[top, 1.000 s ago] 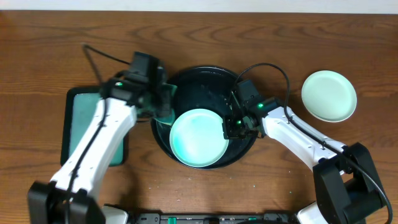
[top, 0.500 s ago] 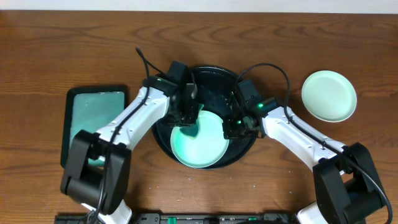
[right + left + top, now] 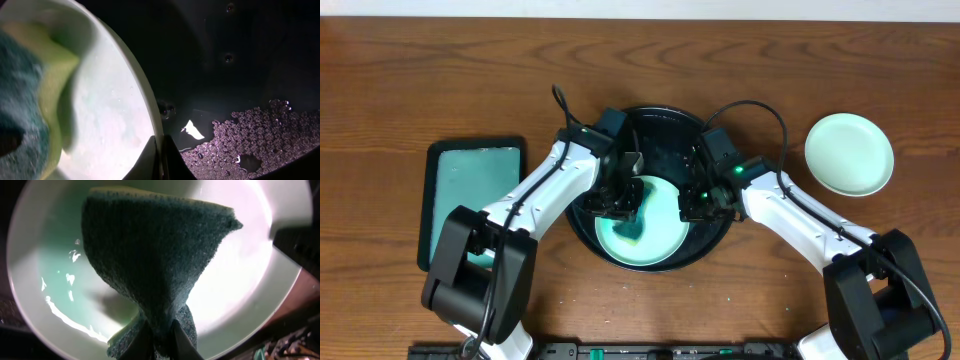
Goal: Clean dirty plates on tray and stack at the side
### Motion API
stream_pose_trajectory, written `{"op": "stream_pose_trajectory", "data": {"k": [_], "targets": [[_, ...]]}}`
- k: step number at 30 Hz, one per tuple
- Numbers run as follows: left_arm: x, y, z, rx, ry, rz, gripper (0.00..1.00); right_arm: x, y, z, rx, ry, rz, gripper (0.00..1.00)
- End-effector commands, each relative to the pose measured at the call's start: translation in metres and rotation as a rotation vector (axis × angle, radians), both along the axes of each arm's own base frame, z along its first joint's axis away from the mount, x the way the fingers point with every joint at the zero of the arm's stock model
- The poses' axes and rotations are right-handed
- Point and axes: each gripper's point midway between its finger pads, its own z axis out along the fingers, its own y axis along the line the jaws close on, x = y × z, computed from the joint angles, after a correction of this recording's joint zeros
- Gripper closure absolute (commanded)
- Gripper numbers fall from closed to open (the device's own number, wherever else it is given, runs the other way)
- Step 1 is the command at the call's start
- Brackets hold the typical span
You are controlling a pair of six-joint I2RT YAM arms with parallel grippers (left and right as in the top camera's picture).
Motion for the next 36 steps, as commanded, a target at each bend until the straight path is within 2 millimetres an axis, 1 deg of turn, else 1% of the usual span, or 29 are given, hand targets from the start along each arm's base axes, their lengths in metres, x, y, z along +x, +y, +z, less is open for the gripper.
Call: {"op": "stream_pose_trajectory", "data": {"k": [1,4,9,15,17,20,24,25,27,29,31,32,33,35,36], "targets": [[-0.002,-0.003,0.005,-0.023,-0.004,-0.051,0.93,0.004,0.004,0.004,0.011,-0.009,-0.01,0.99],[-0.003,-0.004,0.005,-0.024,-0.004,-0.056,0.93,0.005,0.004,0.004,0.011,-0.01,-0.01,0.99],[-0.004,-0.013,0.002,-0.032,-0.012,-0.079,0.93,0.006,0.005,0.005,0.014,-0.014,-0.013,0.99],[-0.014,-0.03,-0.017,-0.024,0.019,-0.13,0.93,0.006,0.005,0.005,0.016,-0.012,-0.023,0.99],[-0.012,-0.033,-0.026,-0.003,0.023,-0.113,0.93,0.006,0.005,0.005,0.016,-0.011,-0.024,0.99],[0.0,-0.019,-0.037,0.088,0.004,-0.028,0.93,0.005,0.005,0.005,0.014,-0.004,-0.03,0.99],[0.021,0.013,-0.045,0.251,-0.054,0.104,0.93,0.003,0.004,0.004,0.01,0.003,-0.03,0.99],[0.027,0.024,-0.046,0.305,-0.075,0.144,0.93,0.003,0.004,0.004,0.01,0.003,-0.03,0.99],[0.033,0.036,-0.047,0.36,-0.101,0.179,0.93,0.004,0.004,0.004,0.01,0.002,-0.03,0.99],[0.035,0.039,-0.047,0.372,-0.109,0.182,0.93,0.004,0.004,0.004,0.011,0.001,-0.031,0.99],[0.034,0.038,-0.047,0.369,-0.108,0.176,0.93,0.005,0.005,0.005,0.015,-0.005,-0.034,0.99],[0.034,0.037,-0.047,0.366,-0.108,0.168,0.93,0.007,0.006,0.005,0.019,-0.013,-0.032,0.89],[0.033,0.035,-0.047,0.366,-0.108,0.162,0.93,0.01,0.008,0.006,0.023,-0.027,-0.031,0.68],[0.031,0.032,-0.047,0.363,-0.109,0.153,0.93,0.015,0.014,0.005,0.043,-0.059,-0.023,0.36],[0.03,0.03,-0.047,0.363,-0.11,0.148,0.93,0.018,0.018,0.004,0.052,-0.074,-0.018,0.3]]}}
